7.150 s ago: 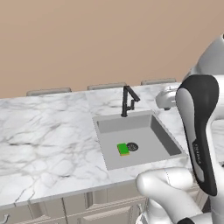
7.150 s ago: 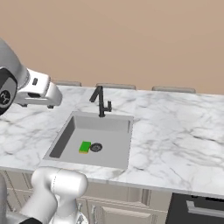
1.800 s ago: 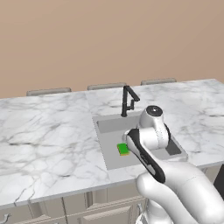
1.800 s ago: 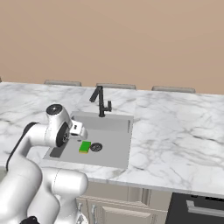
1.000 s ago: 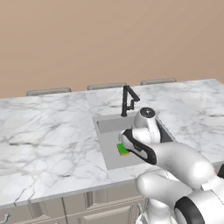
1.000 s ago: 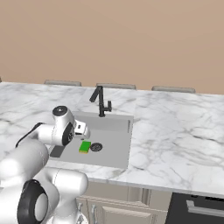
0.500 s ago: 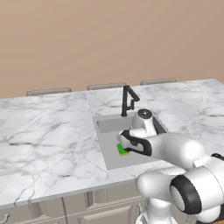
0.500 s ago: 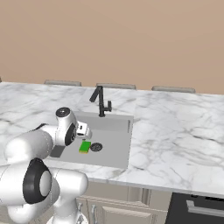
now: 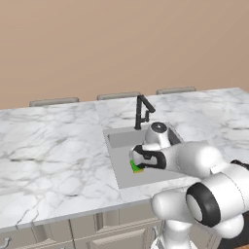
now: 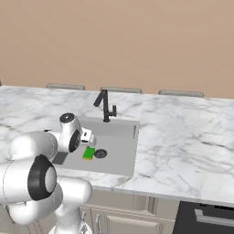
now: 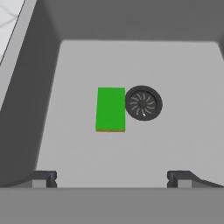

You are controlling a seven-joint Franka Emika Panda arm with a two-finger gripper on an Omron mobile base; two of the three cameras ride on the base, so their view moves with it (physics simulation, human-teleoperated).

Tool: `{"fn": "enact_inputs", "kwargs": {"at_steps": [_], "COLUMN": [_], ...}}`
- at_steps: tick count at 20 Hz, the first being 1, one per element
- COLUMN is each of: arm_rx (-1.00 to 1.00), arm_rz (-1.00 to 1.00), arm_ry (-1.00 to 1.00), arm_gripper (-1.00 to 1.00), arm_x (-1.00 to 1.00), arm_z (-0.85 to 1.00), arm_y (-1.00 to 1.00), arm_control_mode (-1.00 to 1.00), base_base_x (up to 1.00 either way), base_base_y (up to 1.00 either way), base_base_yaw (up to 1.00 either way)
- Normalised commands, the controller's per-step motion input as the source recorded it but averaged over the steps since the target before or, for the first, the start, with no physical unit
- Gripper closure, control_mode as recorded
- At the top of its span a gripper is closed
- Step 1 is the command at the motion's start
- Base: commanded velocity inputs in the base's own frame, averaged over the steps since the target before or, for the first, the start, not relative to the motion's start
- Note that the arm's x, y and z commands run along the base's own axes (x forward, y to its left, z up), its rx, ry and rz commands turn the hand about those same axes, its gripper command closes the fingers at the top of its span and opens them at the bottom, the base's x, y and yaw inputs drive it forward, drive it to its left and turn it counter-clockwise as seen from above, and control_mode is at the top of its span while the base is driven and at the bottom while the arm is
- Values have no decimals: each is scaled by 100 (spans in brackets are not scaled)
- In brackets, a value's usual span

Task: Pick up the sponge and dish brush from the sink, and place them back in the cabinet, and close the cabinet door.

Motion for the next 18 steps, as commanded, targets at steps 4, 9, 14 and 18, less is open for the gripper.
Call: {"fn": "enact_inputs", "kwargs": {"at_steps": [4, 9, 14, 18], "arm_rx": [0, 0, 0, 0], "arm_rz": [0, 0, 0, 0], "arm_ry": [2, 2, 2, 2], "arm_gripper": [-100, -100, -100, -100], "arm_x": [6, 9, 12, 12], "arm_z": [-13, -12, -10, -8], "arm_y": [1, 4, 0, 0], "arm_control_mode": [-100, -100, -100, -100], "base_base_x": [0, 0, 0, 0], "base_base_y": [0, 0, 0, 0], "base_base_yaw": [0, 0, 0, 0]}}
